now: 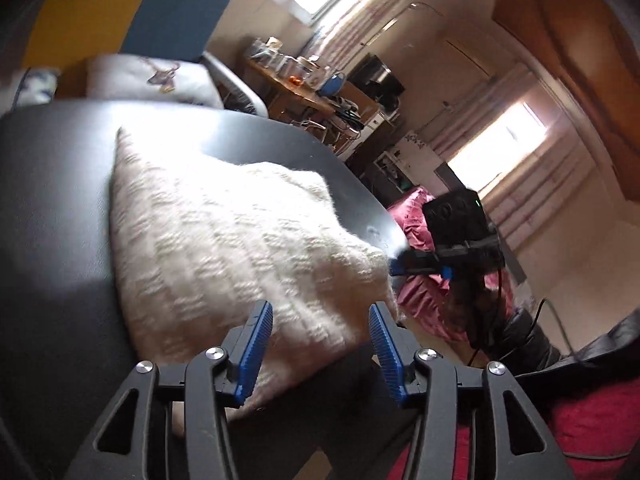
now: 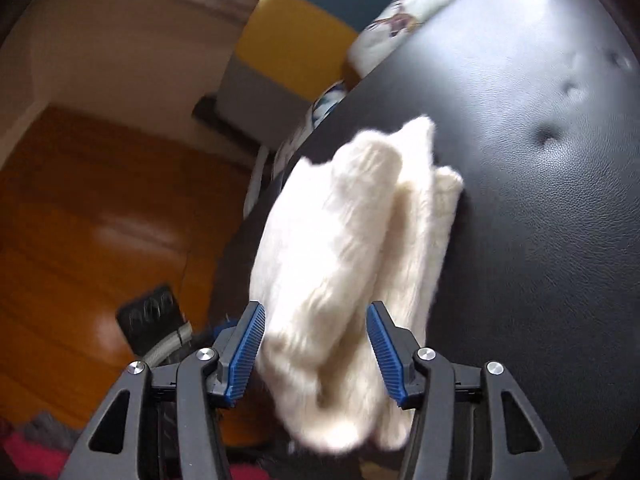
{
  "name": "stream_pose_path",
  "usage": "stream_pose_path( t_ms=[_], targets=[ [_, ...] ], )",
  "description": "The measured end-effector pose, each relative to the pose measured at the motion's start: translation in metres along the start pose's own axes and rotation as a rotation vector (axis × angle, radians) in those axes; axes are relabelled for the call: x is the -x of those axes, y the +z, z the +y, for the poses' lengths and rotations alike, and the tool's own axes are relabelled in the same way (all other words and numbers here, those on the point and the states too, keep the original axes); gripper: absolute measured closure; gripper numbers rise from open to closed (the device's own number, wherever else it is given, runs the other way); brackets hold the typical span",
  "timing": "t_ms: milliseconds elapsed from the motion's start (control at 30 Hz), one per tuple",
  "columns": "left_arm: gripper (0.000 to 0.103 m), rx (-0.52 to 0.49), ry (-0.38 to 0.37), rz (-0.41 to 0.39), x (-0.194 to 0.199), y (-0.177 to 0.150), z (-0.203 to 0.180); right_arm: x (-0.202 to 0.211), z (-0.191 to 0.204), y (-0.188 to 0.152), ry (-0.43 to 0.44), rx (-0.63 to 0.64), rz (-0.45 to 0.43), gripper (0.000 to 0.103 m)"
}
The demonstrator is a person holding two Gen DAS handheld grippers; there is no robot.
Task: Fold clothes
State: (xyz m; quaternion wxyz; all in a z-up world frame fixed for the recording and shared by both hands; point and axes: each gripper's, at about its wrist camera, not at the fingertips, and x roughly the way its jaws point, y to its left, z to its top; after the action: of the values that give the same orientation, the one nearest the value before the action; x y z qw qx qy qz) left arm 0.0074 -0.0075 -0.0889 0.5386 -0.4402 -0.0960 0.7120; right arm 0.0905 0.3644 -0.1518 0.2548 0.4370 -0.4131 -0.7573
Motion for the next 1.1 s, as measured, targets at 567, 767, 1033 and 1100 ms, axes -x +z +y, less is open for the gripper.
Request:
stream_pose_path(
  t_ms=[567, 767, 1033, 1100],
  targets=[
    [0.049, -0.114, -0.077, 0.235, -0.072, -0.027, -0.010, -0.060, 0.042, 0.037, -0.642, 0.512, 0.077, 0.088],
    [0.049, -0.120, -0.094, 0.281, -0.070, -0.027, -0.014, -0.047, -0.009, 0.042, -0.488, 0.367, 0.045, 0.082],
    [0.049, -0.054, -0.135, 0.088, -0.021, 0.026, -0.015, -0.015, -0.008, 0.039, -0.381, 0.325, -0.030, 0.078],
    [0.047, -0.020, -0.076, 0.023, -0.017, 0.044, -0.001, -0.001, 0.016, 0.031, -0.381, 0.403, -0.065, 0.077]
  ],
)
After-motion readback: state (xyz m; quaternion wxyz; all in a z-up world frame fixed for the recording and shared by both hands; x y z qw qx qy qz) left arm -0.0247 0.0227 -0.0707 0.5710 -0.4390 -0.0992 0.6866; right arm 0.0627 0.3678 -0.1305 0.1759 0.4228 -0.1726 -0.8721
